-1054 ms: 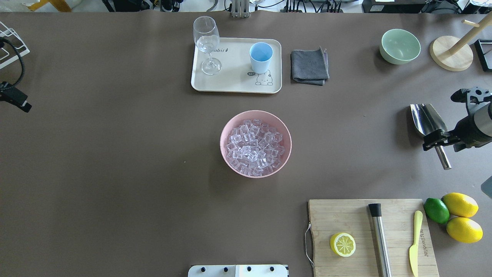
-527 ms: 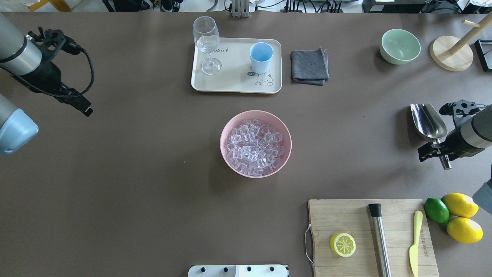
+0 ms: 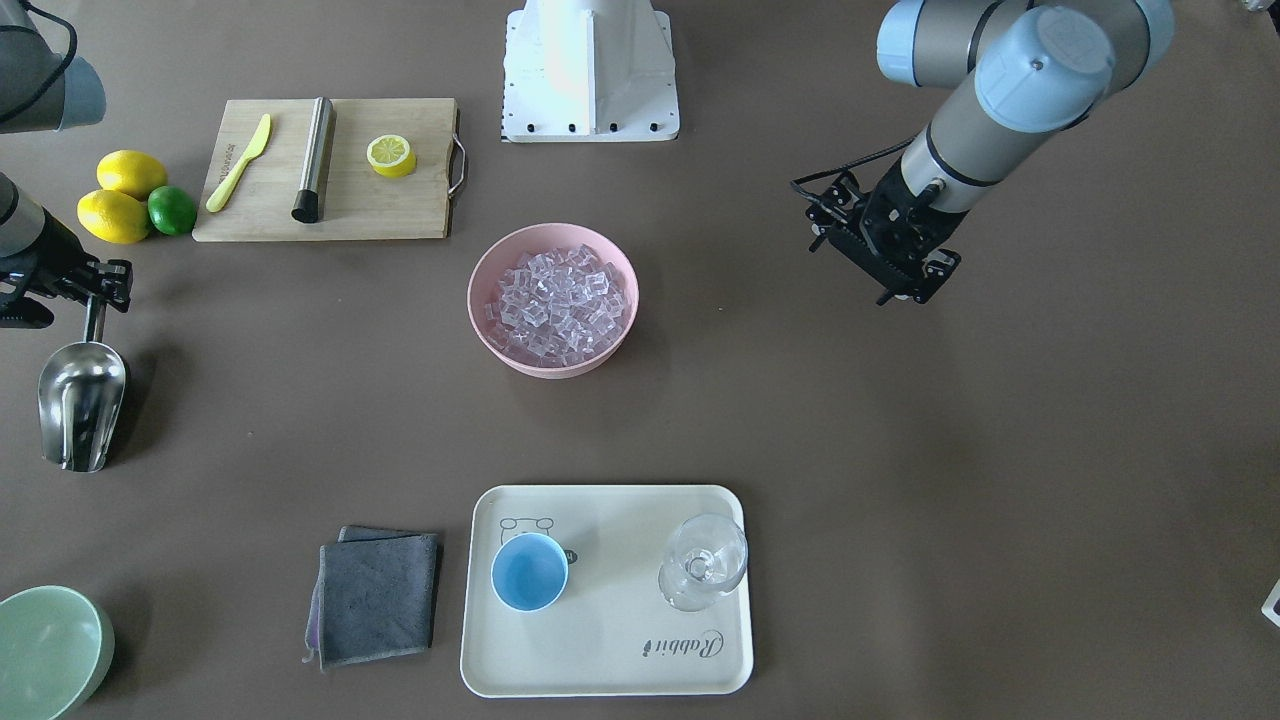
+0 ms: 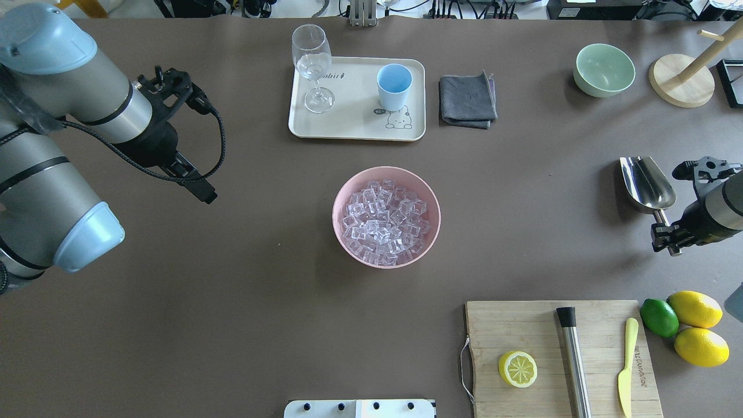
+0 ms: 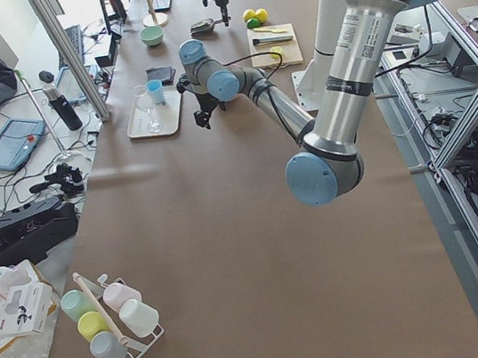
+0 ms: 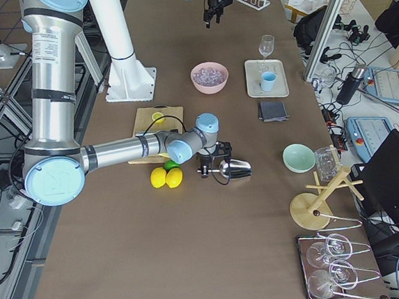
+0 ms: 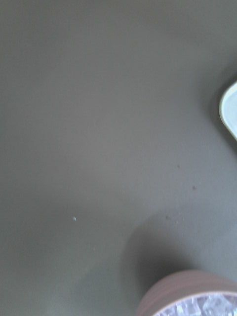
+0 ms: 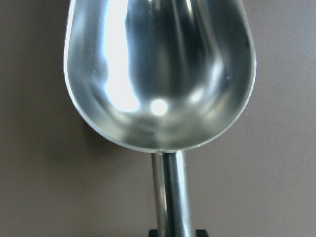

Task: Put ice in cup with scoop
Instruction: 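Grasp the metal scoop with the right gripper while the left moves toward the bowl, then carry the scoop over the pink bowl with right gripper while left approaches rim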

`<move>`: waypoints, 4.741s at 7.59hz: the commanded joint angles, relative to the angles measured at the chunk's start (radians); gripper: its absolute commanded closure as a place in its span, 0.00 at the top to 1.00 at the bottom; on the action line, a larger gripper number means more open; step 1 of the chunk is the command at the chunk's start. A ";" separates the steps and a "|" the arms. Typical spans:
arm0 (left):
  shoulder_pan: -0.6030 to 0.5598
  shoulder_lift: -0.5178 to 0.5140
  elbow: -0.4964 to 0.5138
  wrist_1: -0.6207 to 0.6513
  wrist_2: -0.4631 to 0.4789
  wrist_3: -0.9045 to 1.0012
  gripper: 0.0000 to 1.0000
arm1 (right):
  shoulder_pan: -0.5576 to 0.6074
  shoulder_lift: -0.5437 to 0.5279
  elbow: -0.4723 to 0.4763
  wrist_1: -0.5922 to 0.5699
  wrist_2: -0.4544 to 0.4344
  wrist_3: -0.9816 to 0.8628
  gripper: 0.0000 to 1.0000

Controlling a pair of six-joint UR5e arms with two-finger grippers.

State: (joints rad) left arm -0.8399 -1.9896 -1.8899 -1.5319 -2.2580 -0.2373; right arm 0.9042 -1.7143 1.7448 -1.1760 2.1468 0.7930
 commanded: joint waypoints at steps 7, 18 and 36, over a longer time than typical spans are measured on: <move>0.191 -0.103 0.292 -0.680 0.123 0.007 0.98 | 0.220 0.117 0.288 -0.491 0.008 -0.501 0.00; 0.320 -0.083 0.624 -1.570 0.319 0.009 0.98 | -0.031 0.717 0.329 -1.201 -0.234 -1.496 0.00; 0.358 -0.167 0.719 -1.541 0.330 0.009 0.98 | -0.361 1.133 -0.089 -1.590 -0.593 -1.361 0.00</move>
State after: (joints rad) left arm -0.4817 -2.1562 -1.1713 -3.0728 -1.9283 -0.2286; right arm 0.5594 -0.5807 1.6857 -2.7922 1.5567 -0.5875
